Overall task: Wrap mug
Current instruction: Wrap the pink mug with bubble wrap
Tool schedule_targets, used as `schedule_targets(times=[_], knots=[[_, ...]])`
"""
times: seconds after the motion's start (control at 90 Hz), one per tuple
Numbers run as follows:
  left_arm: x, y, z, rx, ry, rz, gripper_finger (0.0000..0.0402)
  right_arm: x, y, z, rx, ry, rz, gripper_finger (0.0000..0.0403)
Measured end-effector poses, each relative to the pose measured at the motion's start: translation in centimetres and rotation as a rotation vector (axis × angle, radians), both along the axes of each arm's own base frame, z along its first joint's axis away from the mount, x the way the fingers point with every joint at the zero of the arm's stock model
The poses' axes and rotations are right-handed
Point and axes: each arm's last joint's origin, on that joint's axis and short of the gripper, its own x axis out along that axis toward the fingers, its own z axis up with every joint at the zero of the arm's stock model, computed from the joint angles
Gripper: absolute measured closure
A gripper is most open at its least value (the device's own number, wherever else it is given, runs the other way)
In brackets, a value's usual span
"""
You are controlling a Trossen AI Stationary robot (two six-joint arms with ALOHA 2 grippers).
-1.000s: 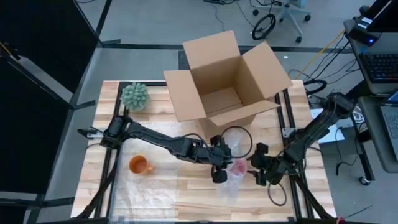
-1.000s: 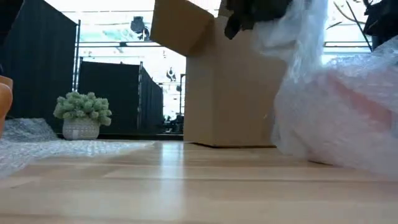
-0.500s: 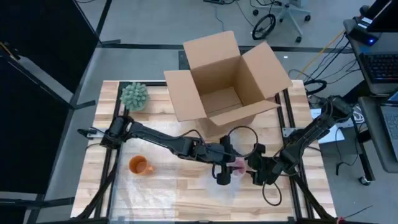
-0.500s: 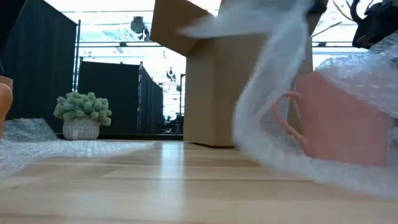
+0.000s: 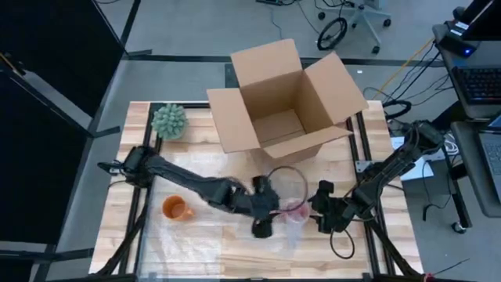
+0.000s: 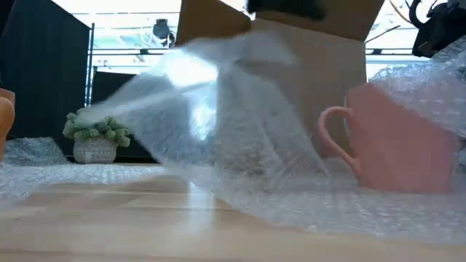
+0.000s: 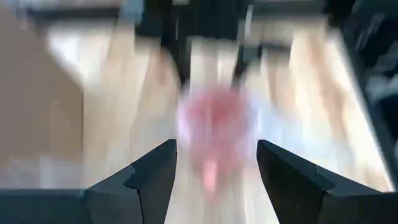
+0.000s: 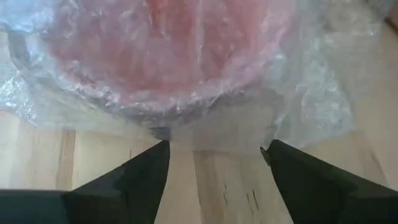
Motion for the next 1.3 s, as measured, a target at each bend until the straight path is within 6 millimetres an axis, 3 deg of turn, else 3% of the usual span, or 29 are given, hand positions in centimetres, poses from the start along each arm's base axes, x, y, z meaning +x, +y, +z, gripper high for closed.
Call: schedule_targets(times=[0.278, 0.433, 0.622, 0.756, 0.978, 1.144, 1.222, 1.3], knots=[[-5.5, -0.8, -3.4, 0.103, 0.436, 0.22, 0.0192, 0.0, 0.0, 0.0, -0.01, 0.002, 0.015, 0.0145], [-7.0, 0.5, -5.1, 0.182, 0.59, 0.237, 0.0192, 0.0, 0.0, 0.0, -0.01, 0.002, 0.016, 0.0145], [-8.6, 3.3, -9.8, 0.172, 0.776, 0.205, 0.0192, 0.0, 0.0, 0.0, -0.01, 0.003, 0.017, 0.0145], [-7.6, 4.5, -11.9, 0.052, 0.702, 0.153, 0.0192, 0.0, 0.0, 0.0, -0.01, 0.004, 0.017, 0.0145], [-5.4, 5.0, -12.0, 0.002, 0.519, 0.069, 0.0192, 0.0, 0.0, 0.0, -0.016, 0.005, 0.025, 0.0145], [-4.6, 5.7, -13.7, -0.068, 0.491, 0.043, 0.0195, 0.0, 0.0, 0.0, -0.018, 0.004, 0.027, 0.0145], [-4.4, 5.8, -13.9, -0.091, 0.466, 0.045, 0.0214, 0.0, 0.0, 0.0, -0.017, 0.005, 0.027, 0.0145], [-3.8, 5.7, -13.7, -0.115, 0.413, 0.049, 0.0258, 0.0, 0.0, 0.0, -0.017, 0.004, 0.026, 0.0145]])
